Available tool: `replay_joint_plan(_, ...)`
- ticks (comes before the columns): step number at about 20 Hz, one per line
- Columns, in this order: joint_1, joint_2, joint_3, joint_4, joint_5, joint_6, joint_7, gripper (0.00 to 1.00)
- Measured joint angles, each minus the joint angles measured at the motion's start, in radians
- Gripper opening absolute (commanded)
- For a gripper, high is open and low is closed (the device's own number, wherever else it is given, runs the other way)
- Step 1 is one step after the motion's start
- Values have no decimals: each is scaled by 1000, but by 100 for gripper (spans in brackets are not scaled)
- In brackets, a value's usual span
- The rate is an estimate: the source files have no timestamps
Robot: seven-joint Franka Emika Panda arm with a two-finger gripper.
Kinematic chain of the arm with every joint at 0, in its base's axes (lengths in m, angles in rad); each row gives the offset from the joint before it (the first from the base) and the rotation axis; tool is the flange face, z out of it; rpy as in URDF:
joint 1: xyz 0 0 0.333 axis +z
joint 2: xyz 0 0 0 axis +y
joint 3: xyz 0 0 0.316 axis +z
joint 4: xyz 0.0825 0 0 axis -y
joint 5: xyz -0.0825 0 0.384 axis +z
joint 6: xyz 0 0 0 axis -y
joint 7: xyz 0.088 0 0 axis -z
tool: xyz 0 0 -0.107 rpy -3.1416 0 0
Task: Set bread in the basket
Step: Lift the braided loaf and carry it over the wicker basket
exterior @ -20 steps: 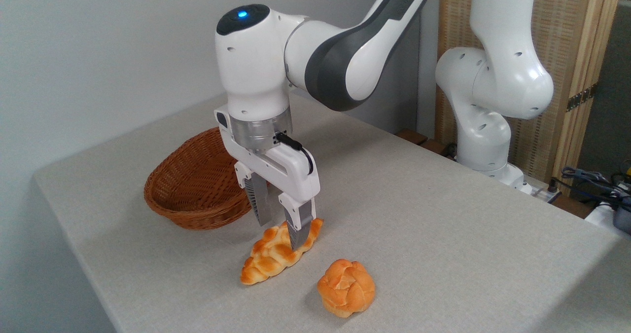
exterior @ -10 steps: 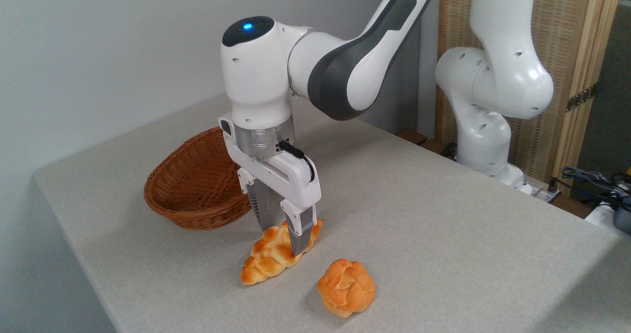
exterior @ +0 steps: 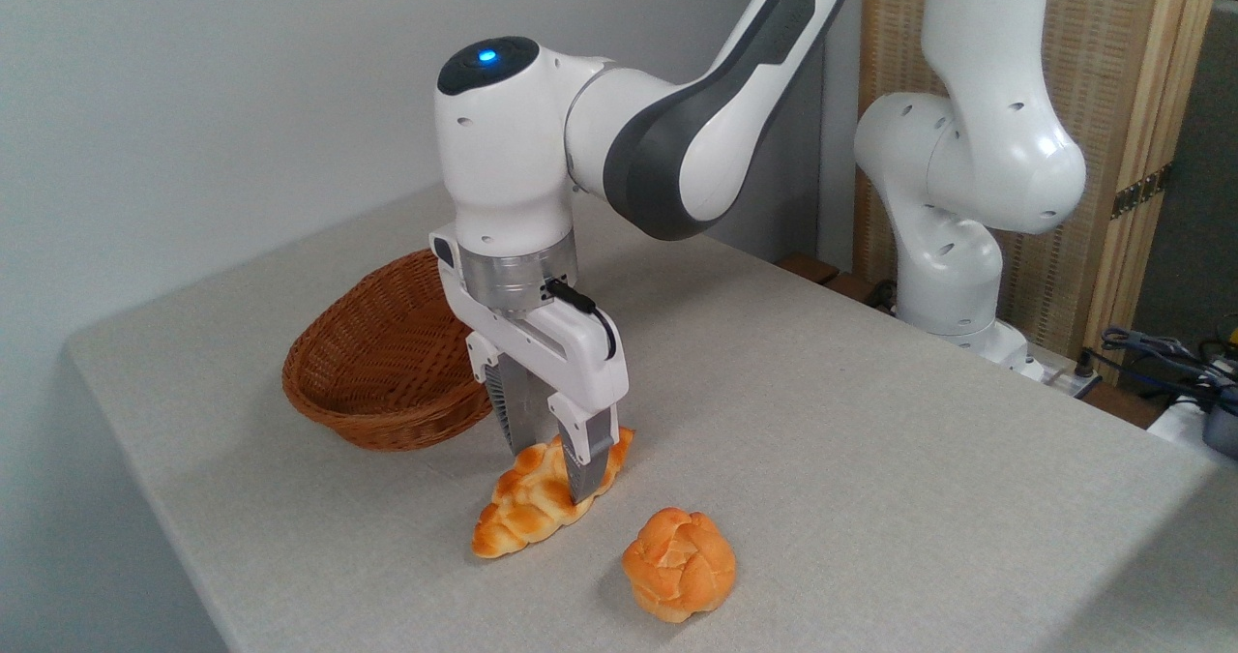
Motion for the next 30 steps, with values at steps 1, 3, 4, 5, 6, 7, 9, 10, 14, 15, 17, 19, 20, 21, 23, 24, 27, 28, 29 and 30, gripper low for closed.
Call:
replay_joint_plan(1, 0, 0, 0, 0, 0, 0, 0, 20)
replay_joint_plan(3, 0, 0, 0, 0, 0, 0, 2, 20)
replay_joint_plan(4, 0, 0, 0, 0, 0, 0, 4, 20)
replay_joint_plan(5, 0, 0, 0, -1, 0, 0, 6, 20)
replay_joint_plan(6, 1, 0, 0, -1, 1, 0, 8, 20)
replay_joint_plan(7, 1, 0, 0, -1, 2, 0, 10, 20)
replay_joint_plan(9, 1, 0, 0, -1, 2, 0, 12, 20)
replay_joint_plan(10, 2, 0, 0, -1, 2, -1, 12, 20)
replay_joint_plan(14, 3, -3, 0, 3, 2, -14, 12, 20)
replay_joint_plan(15, 3, -3, 0, 17, 2, -47, 13, 20)
replay_joint_plan(17, 3, -5, 1, 64, 2, -134, 15, 20)
replay_joint_plan(19, 4, -9, 3, 126, 2, -222, 19, 20)
replay_joint_plan(20, 5, -12, 3, 169, 0, -275, 20, 20)
replay_joint_plan(21, 5, -14, 3, 190, -1, -298, 20, 20)
replay_joint_plan(23, 4, -20, -4, 245, -10, -342, 20, 22)
replay_joint_plan(24, 4, -20, -15, 260, -33, -348, 15, 23)
replay_joint_plan(27, 2, -14, -94, 271, -114, -343, -60, 26)
replay_joint_plan(28, 1, -9, -132, 271, -123, -331, -91, 28)
replay_joint_plan(29, -1, 0, -173, 271, -127, -312, -126, 31)
replay_joint_plan(30, -3, 11, -208, 271, -129, -288, -159, 40)
